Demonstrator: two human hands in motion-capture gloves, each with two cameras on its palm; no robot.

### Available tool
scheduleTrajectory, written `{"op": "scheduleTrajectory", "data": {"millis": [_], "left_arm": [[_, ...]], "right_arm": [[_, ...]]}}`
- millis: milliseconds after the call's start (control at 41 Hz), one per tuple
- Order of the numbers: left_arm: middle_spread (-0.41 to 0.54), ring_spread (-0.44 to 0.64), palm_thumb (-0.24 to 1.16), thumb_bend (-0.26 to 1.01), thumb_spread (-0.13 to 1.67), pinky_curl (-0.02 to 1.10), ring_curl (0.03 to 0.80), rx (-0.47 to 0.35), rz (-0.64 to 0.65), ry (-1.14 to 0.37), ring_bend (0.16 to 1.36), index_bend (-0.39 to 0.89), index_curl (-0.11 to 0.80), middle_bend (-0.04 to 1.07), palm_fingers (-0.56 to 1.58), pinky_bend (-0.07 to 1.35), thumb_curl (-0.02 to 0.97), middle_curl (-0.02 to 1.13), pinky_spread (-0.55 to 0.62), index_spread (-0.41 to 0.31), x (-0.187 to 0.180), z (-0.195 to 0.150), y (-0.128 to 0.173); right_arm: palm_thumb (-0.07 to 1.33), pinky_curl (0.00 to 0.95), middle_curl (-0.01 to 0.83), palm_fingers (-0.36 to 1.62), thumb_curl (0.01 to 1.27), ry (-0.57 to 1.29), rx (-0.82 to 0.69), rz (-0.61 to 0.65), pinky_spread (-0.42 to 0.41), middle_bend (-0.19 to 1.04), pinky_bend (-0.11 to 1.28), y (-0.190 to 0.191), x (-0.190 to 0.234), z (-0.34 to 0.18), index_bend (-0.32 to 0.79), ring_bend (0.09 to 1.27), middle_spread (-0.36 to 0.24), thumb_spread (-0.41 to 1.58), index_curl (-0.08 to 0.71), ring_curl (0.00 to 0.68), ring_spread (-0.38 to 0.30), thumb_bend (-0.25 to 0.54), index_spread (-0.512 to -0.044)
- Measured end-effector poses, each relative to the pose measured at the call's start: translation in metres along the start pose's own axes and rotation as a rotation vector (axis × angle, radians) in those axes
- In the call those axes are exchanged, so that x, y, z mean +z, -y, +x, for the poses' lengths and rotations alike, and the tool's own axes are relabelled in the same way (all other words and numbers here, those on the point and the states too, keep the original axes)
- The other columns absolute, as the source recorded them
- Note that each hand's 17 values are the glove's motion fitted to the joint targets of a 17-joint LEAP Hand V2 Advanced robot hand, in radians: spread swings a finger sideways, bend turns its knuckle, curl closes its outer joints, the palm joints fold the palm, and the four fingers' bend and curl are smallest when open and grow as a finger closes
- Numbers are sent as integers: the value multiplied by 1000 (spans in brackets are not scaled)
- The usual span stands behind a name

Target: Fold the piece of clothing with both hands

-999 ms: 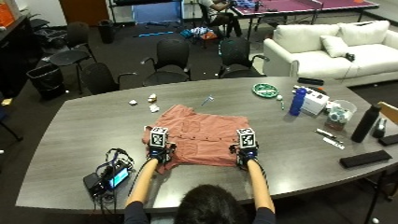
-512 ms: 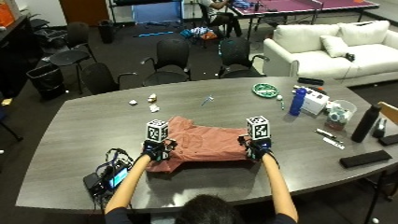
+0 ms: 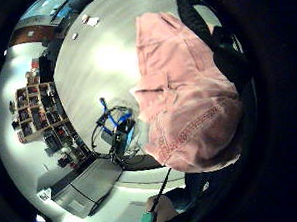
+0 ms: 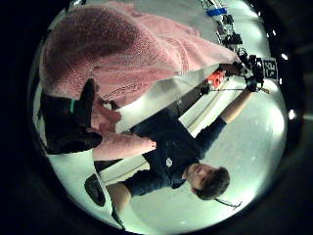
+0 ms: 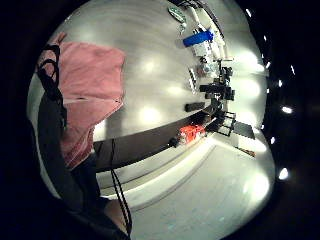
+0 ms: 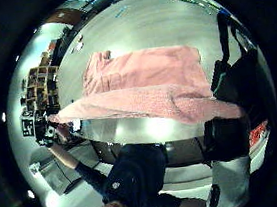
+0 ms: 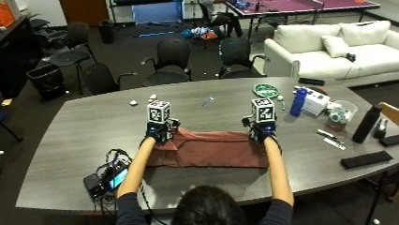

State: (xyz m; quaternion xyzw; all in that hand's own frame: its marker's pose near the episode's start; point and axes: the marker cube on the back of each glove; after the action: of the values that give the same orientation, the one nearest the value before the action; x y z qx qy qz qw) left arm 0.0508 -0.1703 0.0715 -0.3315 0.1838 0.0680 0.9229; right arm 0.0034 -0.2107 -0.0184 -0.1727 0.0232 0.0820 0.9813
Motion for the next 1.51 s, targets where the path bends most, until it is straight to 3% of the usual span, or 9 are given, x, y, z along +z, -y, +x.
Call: {"op": "scheduleTrajectory", "data": {"millis": [146, 439, 609, 780, 1023, 1048, 1145, 1316, 1510], "left_arm": [[-266, -235, 755, -10, 1252, 269, 360, -42, 1, -90, 216, 217, 477, 459, 1040, 121, 343, 519, -147, -253, 8, 8, 33], [-261, -220, 683, -45, 1259, 268, 384, -316, 172, -79, 247, 140, 470, 386, 949, 139, 320, 515, -119, -237, 82, 6, 140], [-209, -169, 522, -58, 1235, 288, 411, -396, 183, -115, 323, 134, 442, 250, 781, 170, 286, 492, -44, -196, 91, -5, 136], [-119, -81, 335, -57, 1261, 290, 416, -306, 355, -235, 346, 193, 448, 132, 626, 157, 238, 443, 37, -173, 80, -6, 117], [-9, 62, 173, -33, 1250, 306, 403, -316, 127, -287, 382, 216, 462, 102, 495, 195, 213, 356, 147, -141, 148, 8, 87], [47, 132, 121, -59, 1218, 319, 405, -329, 86, -268, 404, 109, 430, 1, 261, 245, 207, 316, 214, -127, 162, 7, 89], [113, 243, 16, -65, 1159, 359, 437, -357, -42, -242, 486, 32, 377, 96, 66, 343, 197, 320, 303, -113, 199, 7, 90], [174, 347, -38, -46, 1105, 357, 405, -335, -123, -268, 565, 54, 300, 166, -6, 420, 199, 291, 383, -102, 210, 10, 96], [222, 417, -42, -44, 1069, 365, 385, -364, -165, -225, 587, 83, 253, 173, -70, 479, 202, 284, 414, -99, 214, 10, 97]], "right_arm": [[958, 374, 521, 1306, 670, 15, 7, 193, -358, 339, 517, 61, 3, -6, 175, 624, -234, 496, 445, 460, -254, -33, -271], [1004, 382, 524, 1297, 649, -45, 116, 218, -365, 341, 540, 113, 50, -38, 166, 624, -237, 669, 448, 461, -253, -7, -269], [1017, 394, 498, 1099, 612, -26, 158, 293, -330, 264, 595, 124, 63, -30, 82, 567, -232, 885, 391, 443, -251, -3, -282], [863, 394, 481, 931, 532, 100, 289, 126, -218, 207, 569, 104, 75, -8, 61, 516, -183, 1113, 342, 433, -203, -52, -258], [521, 391, 453, 550, 404, 190, 454, -22, 20, 168, 605, 92, 140, 0, 13, 482, -22, 1232, 236, 412, -31, -60, -199], [503, 397, 450, 506, 397, 203, 456, -66, 44, 169, 627, 92, 153, -3, 1, 481, -4, 1237, 225, 411, -9, -56, -192], [467, 402, 434, 427, 375, 220, 432, -138, 106, 177, 680, 94, 180, -12, 5, 510, 51, 1261, 187, 411, 42, -34, -162], [520, 391, 421, 470, 360, 144, 442, -36, 119, 207, 731, 105, 184, -16, 10, 591, 94, 1323, 129, 402, 47, 0, -107], [612, 374, 449, 626, 361, 167, 515, 89, 32, 330, 704, 113, 180, -19, 11, 686, 26, 1326, 87, 415, -51, 20, -85]]}}
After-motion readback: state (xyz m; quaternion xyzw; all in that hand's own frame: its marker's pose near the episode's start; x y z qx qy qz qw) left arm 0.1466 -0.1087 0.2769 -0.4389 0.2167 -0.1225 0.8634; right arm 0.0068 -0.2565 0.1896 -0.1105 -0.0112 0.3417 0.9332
